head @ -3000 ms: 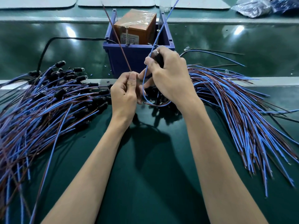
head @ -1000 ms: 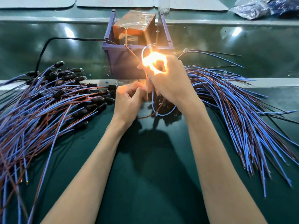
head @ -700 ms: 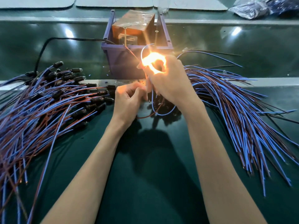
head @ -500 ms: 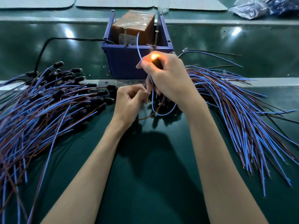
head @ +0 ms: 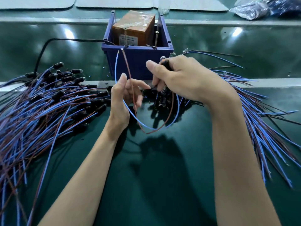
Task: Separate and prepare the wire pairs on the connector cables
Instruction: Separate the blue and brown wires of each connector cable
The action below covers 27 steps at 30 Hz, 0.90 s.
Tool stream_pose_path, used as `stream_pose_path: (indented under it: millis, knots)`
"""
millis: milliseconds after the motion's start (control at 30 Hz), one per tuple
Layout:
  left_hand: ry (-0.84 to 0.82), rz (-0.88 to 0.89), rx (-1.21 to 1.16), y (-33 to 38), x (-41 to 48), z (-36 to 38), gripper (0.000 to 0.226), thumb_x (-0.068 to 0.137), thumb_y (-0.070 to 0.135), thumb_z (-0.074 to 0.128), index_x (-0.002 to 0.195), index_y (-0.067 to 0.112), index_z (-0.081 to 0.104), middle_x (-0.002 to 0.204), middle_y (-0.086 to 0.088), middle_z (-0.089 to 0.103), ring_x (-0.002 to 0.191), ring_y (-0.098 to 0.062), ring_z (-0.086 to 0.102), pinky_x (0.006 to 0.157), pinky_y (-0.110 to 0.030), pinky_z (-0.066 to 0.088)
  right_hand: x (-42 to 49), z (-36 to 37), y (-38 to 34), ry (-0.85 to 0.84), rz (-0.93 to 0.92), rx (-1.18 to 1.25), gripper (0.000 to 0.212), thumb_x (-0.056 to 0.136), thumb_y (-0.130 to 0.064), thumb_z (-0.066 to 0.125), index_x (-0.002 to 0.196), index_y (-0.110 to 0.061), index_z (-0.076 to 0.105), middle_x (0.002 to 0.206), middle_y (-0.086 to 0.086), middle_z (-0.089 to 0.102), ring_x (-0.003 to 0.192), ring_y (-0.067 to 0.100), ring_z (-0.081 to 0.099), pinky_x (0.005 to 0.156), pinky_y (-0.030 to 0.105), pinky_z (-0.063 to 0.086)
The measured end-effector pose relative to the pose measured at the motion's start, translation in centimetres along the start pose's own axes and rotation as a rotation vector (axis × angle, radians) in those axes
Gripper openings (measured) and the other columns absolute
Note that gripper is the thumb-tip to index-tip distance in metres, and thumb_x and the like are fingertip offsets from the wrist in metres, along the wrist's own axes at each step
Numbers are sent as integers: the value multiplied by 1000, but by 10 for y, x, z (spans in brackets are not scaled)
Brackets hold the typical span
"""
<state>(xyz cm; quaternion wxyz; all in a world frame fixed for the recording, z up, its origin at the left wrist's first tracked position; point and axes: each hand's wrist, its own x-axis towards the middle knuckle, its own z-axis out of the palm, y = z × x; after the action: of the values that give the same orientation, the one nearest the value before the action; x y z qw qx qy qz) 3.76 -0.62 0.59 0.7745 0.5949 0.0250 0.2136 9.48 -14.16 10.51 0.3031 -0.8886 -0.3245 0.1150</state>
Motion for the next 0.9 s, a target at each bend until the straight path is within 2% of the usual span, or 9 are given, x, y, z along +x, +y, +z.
stream_pose_path:
  millis: [67,133,300,367,467,600,700,800,900]
  knots:
    - [77,0,-5,0,1,1,59,88,45,24,74,3,64,37,-2,42,33,-10,32,40,-17,27,1,-4,3,89,76,-48,57,95,-60,37,86,-13,68,85,0,66,89,21,60,70,29,42]
    - [165,-2,-61,1,3,1,54,91,42,29,64,10,64,36,2,39,33,-10,30,38,-18,24,1,-10,7,185,144,-30,56,94,-61,38,89,-14,68,89,5,65,90,25,59,70,27,37]
    - [318,10,-52,-3,7,-2,53,93,25,43,41,22,52,38,5,36,33,-9,28,39,-20,21,-4,-27,28,319,249,118,47,93,-52,51,87,-8,68,56,-5,63,42,3,56,67,28,50]
    - [301,30,4,-4,6,0,46,84,22,48,38,21,46,38,4,35,33,-11,26,38,-21,20,-4,-30,35,404,299,186,44,92,-46,55,87,-4,67,53,-5,62,37,0,56,66,26,57]
    - [219,77,116,-8,4,-1,39,78,15,51,42,9,39,36,5,35,32,-11,26,37,-19,20,-5,-33,42,543,332,224,41,91,-40,59,88,0,67,64,3,66,54,9,67,77,32,59]
    - [91,64,163,-9,-1,0,31,64,20,59,39,12,42,34,7,36,31,-8,25,35,-16,20,-3,-36,46,677,343,119,39,90,-37,56,94,0,69,94,19,70,91,32,67,91,41,50]
    - [52,54,145,-7,-2,0,27,58,30,55,35,17,50,35,7,41,30,-8,28,34,-14,21,-4,-38,46,753,332,-7,29,96,-27,51,111,-8,66,119,17,61,105,26,57,92,20,39]
    - [21,94,133,-7,-1,0,31,64,33,51,37,17,51,38,5,42,32,-11,30,37,-16,23,-9,-40,40,913,236,-44,28,98,-13,43,120,-9,60,130,15,42,101,7,43,81,-6,21]
    - [40,82,127,-6,0,0,35,68,37,50,38,19,52,38,6,43,32,-11,32,37,-18,24,-10,-40,34,1150,124,-122,36,92,-3,36,121,-4,59,128,16,44,103,0,36,87,-5,17]
